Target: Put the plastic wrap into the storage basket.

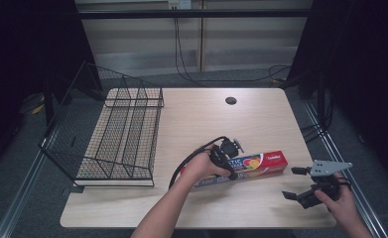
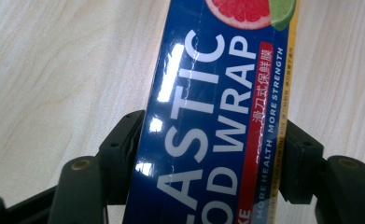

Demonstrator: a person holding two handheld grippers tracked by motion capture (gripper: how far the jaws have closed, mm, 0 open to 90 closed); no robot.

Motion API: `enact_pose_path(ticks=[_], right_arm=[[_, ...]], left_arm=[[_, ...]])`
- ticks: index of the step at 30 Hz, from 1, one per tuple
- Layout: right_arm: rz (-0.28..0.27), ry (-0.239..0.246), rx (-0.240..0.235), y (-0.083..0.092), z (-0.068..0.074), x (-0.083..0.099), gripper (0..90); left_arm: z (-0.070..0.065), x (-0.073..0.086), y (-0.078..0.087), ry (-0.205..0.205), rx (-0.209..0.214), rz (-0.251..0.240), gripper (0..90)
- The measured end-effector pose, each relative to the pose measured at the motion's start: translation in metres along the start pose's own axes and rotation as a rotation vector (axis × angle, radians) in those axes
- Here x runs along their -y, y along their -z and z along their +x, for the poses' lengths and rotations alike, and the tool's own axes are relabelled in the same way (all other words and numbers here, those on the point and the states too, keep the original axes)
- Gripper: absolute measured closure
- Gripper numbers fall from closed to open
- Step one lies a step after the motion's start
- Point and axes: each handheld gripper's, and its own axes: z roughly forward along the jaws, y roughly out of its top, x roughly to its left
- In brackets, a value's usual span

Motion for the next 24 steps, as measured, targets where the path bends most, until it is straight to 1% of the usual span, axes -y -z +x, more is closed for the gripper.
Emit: enact_pose_path(ticks=[1,2,3,4,5,6,7,9,10,11,12,13,14,15,16,17,18,19,20,22,23,24], right_arm=[[-0.001,0.001,0.001,0.000,0.000,0.000,3.3],[0.003,0.000,0.004,0.000,0.000,0.000,3.3],[0.003,0.000,0.004,0.000,0.000,0.000,3.3],[0.003,0.000,0.006,-0.001,0.000,0.000,3.3],[0.003,0.000,0.002,-0.001,0.000,0.000,3.3],[0.004,0.002,0.002,-0.001,0.000,0.000,3.3],[0.004,0.003,0.003,0.000,0.000,0.000,3.3],[0.004,0.001,0.003,0.000,0.000,0.000,3.3],[0.002,0.000,0.003,0.000,0.000,0.000,3.3],[0.001,-0.001,0.001,0.000,0.000,0.000,3.3],[0.000,-0.001,-0.003,0.000,-0.001,0.000,3.3],[-0.001,-0.004,0.000,0.000,0.000,0.000,3.3],[-0.004,-0.001,0.002,0.000,0.000,0.000,3.3],[-0.004,-0.001,0.002,0.000,0.000,0.000,3.3],[-0.003,0.001,-0.002,0.001,-0.001,0.000,3.3],[-0.004,-0.001,0.000,0.000,0.000,0.000,3.3],[-0.004,-0.001,0.000,0.000,0.000,0.000,3.3],[-0.004,0.001,0.002,0.000,0.000,0.000,3.3],[-0.003,0.002,-0.009,0.000,-0.001,0.000,3.3],[-0.004,0.003,-0.003,0.000,0.000,0.000,3.3],[-0.001,-0.001,-0.010,0.000,-0.001,0.000,3.3],[0.002,0.001,-0.002,0.000,-0.001,0.000,3.3]], left_arm=[[-0.001,0.000,-0.001,0.015,-0.002,-0.012,36.0],[-0.002,0.000,-0.002,0.021,-0.008,-0.014,36.4],[-0.003,-0.001,-0.001,0.027,-0.007,-0.004,36.4],[-0.003,-0.002,0.000,0.016,-0.001,0.020,37.0],[-0.005,-0.003,0.000,0.029,0.005,0.022,37.7],[-0.006,-0.005,0.001,0.017,0.004,0.045,38.6],[-0.008,-0.005,0.000,0.037,0.000,0.036,39.0],[-0.009,-0.007,0.002,0.033,0.011,0.061,40.1],[-0.011,-0.007,0.001,0.063,0.018,0.045,40.8],[-0.012,-0.007,0.001,0.077,0.024,0.048,41.2],[-0.012,-0.008,0.002,0.077,0.022,0.059,41.5],[-0.013,-0.008,0.003,0.066,0.003,0.059,42.1],[-0.015,-0.008,0.005,0.089,-0.009,0.061,42.2],[-0.015,-0.008,0.005,0.089,-0.009,0.061,42.3],[-0.013,-0.008,0.009,0.099,0.009,0.073,42.4],[-0.013,-0.008,0.009,0.099,0.009,0.073,42.4],[-0.011,-0.009,0.011,0.085,0.016,0.087,42.4],[-0.010,-0.009,0.013,0.095,0.013,0.084,42.4],[-0.011,-0.009,0.017,0.111,-0.005,0.095,42.5],[-0.010,-0.009,0.020,0.111,-0.008,0.101,42.4],[-0.010,-0.009,0.022,0.131,-0.020,0.085,42.5],[-0.007,-0.009,0.026,0.125,-0.020,0.102,42.6]])
